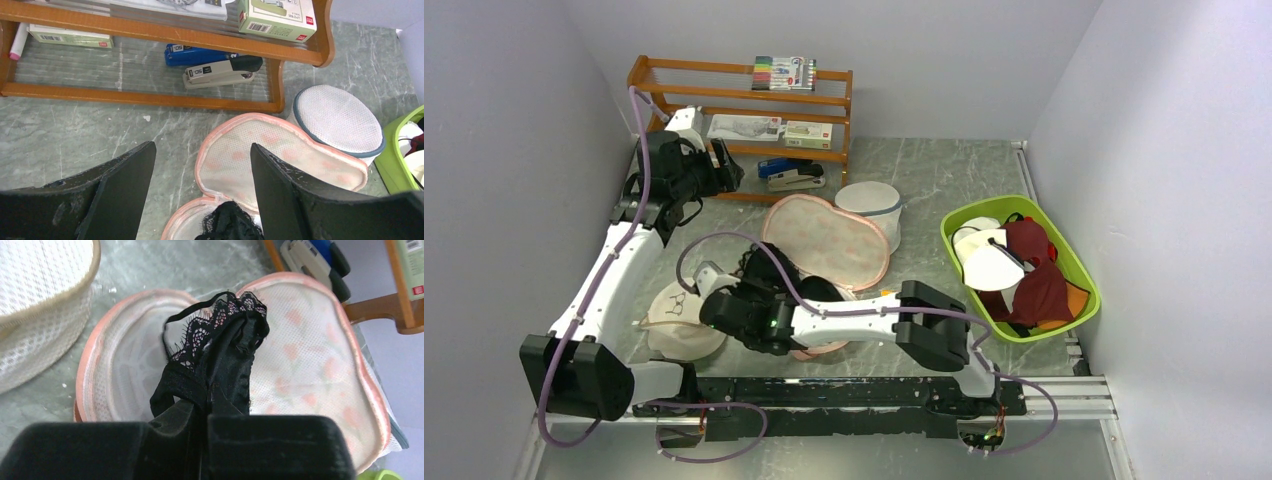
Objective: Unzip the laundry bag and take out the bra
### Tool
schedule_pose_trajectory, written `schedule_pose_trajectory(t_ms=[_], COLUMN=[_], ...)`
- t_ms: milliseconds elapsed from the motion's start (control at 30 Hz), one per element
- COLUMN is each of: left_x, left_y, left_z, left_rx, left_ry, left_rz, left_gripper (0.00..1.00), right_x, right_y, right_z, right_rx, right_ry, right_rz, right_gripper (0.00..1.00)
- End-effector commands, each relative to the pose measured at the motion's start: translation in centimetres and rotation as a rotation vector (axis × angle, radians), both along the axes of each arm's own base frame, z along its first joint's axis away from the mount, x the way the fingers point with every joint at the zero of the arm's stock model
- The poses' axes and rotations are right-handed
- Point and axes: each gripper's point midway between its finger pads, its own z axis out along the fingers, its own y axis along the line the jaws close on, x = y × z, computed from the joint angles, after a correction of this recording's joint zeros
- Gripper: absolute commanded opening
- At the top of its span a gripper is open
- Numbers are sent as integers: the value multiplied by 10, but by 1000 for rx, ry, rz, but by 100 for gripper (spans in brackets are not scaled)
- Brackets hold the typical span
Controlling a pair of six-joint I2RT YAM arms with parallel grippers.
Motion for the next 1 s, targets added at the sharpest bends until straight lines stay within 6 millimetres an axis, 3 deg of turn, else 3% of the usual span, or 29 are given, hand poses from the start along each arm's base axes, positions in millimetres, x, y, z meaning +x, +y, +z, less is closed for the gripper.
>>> schedule_pose_trajectory(t_ms=[0, 33, 200, 467, 800, 967], left_x=[2, 1, 0, -4, -8, -9], left_y=[3, 4, 5, 1, -4, -4], left_z=[16, 16, 21, 26, 33, 35], left_rx=[17, 19, 17, 11, 10, 9], left_ry=[-66, -69, -83, -96, -109, -116], left_rz=[-1, 4, 6, -3, -19, -21], left_gripper=[81, 81, 81, 81, 81, 81], right_x=[2, 2, 2, -2, -10, -15], right_y=[0, -2, -12, -37, -90, -124], right_z=[27, 25, 64, 143, 256, 291], right_rx=[97, 99, 224, 475, 840, 982], right_ry=[-13, -12, -17, -50, -124, -161], right_rz=[-24, -31, -62, -76, -41, -32], right_gripper=[0, 0, 0, 0, 0, 0])
